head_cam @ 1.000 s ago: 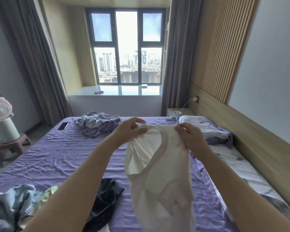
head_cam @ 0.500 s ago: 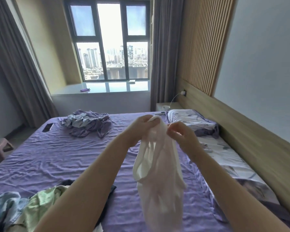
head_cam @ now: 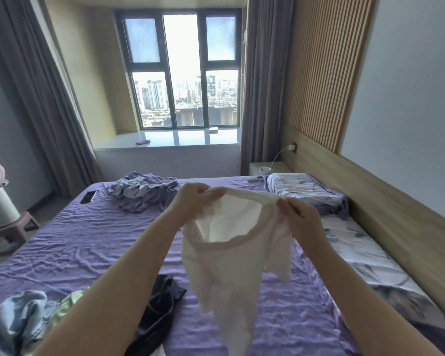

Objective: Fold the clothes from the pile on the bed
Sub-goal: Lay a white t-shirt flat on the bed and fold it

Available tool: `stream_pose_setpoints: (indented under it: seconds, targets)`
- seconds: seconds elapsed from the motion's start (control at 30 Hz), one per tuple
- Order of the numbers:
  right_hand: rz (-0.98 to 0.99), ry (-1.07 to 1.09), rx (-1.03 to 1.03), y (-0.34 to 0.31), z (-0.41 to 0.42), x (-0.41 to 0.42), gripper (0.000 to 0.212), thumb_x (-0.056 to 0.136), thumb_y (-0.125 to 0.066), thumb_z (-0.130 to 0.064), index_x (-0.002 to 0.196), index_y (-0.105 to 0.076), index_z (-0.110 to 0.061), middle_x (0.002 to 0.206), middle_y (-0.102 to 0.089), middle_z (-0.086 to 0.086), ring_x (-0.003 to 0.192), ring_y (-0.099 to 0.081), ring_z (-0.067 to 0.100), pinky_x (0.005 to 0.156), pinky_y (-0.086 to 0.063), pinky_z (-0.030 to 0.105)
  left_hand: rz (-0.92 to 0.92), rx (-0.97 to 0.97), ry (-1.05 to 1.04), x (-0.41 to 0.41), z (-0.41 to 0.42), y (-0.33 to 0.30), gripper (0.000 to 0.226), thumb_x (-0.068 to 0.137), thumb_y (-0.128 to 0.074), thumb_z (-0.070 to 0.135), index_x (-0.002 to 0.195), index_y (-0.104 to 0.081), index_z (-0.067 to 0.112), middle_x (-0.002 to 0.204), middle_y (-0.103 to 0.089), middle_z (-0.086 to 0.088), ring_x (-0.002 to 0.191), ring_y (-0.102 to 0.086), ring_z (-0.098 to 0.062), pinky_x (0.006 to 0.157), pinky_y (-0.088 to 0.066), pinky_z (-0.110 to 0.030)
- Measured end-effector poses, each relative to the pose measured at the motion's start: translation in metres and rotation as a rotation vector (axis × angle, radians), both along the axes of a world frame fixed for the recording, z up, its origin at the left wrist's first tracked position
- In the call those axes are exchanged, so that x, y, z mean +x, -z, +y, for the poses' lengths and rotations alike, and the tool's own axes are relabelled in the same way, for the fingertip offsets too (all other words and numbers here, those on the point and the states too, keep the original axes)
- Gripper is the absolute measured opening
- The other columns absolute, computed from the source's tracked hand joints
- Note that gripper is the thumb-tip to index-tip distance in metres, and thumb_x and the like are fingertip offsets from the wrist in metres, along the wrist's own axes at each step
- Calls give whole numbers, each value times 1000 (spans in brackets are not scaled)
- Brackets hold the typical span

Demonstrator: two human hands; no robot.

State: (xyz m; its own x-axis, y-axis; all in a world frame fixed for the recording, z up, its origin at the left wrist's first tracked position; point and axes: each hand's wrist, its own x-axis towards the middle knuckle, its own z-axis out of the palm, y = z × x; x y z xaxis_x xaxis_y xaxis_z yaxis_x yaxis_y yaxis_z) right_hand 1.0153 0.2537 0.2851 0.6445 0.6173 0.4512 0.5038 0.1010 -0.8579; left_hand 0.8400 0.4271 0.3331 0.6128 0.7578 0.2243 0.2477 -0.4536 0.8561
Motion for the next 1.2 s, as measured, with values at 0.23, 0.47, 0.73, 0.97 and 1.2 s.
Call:
stream_pose_setpoints:
  seconds: [0.23,0.47,0.73,0.97,1.2]
  targets:
    - [-38,-123,-41,-31,0,7,22,89,-62,-20,73,-67,-35,71,-65,-16,64,-53,-8,61,-38,5,94,-115,183,-22,1,20,39,83,-71,31,46,-61,25,42,-49,13,41,-40,-1,41,-32,-11]
    - [-31,-496,-253,-37,0,-15,35,83,-69,-16,111,-64,-37,107,-69,-14,100,-62,-4,83,-45,8,2,-149,291,-5,-28,24,37,91,-59,31,61,-53,13,52,-41,7,48,-34,-6,45,-27,-18]
    - [5,-444,-225,-33,-2,-23,21,89,-61,-18,85,-72,-35,81,-68,-8,73,-58,0,70,-46,15,45,-249,337,-3,-42,25,36,86,-57,49,65,-63,20,57,-51,8,52,-43,-7,48,-35,-15]
    - [138,-210,-106,-27,-5,-4,13,90,-61,-25,85,-73,-25,74,-69,-12,69,-59,-2,64,-46,12,123,-358,428,-40,-25,64,33,74,-69,58,61,-65,28,64,-55,13,65,-47,-7,62,-36,-18]
    - [256,-31,-204,2,-5,14,24,92,-58,-25,82,-69,-7,62,-61,-1,58,-51,11,52,-42,21,162,-436,546,-55,-20,60,29,75,-76,32,95,-64,15,91,-62,-4,87,-57,-19,77,-47,-30]
